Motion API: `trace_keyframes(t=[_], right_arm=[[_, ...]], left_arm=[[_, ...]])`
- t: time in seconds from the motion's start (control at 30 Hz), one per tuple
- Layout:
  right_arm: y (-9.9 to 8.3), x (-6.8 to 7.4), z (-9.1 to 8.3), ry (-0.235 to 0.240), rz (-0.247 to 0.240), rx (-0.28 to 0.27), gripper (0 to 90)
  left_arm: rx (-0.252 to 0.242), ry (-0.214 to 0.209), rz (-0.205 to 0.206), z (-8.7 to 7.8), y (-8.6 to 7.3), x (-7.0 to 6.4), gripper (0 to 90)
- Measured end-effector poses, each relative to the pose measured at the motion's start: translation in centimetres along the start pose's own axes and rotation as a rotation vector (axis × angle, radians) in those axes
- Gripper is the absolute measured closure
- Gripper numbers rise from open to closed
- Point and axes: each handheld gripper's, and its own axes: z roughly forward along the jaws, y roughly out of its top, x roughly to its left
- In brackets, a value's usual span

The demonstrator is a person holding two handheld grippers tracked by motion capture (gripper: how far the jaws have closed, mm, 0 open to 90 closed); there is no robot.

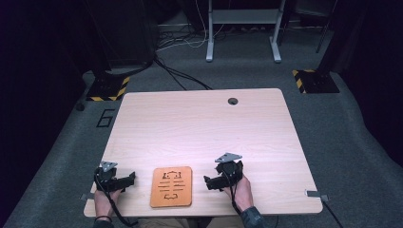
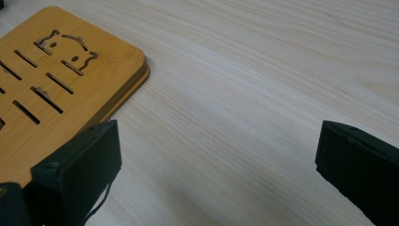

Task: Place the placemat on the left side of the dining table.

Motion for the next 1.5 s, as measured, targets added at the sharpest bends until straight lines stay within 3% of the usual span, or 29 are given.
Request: trace_keyframes(t=[0.17, 0.5, 0.87, 0.9, 0.93, 1.5], right_arm=[[0.6, 0.7, 0.7, 0.014, -0.021, 0.008, 0.2], [1.4, 2.2, 2.4, 0.052, -0.013, 0.017, 0.0], [2.3, 4.3, 4.1, 0.083, -0.067, 0.042, 0.0], [2.3, 4.5, 4.3, 0.086, -0.055, 0.050, 0.0], [2.4, 4.5, 4.5, 0.087, -0.073, 0.047, 0.0], [2.4, 5.2, 5.9, 0.087, -0.076, 0.092, 0.0]], left_arm=[[-0.001, -0.001, -0.003, 0.0, 0.0, 0.0, 3.1], [-0.003, -0.001, -0.002, 0.0, 0.0, 0.0, 3.3], [-0.003, -0.001, -0.001, 0.0, 0.0, 0.0, 3.3], [-0.003, -0.001, -0.001, 0.0, 0.0, 0.0, 3.3], [-0.001, -0.001, -0.003, 0.0, 0.0, 0.0, 3.3], [-0.004, 0.002, -0.006, 0.0, 0.0, 0.0, 3.3]])
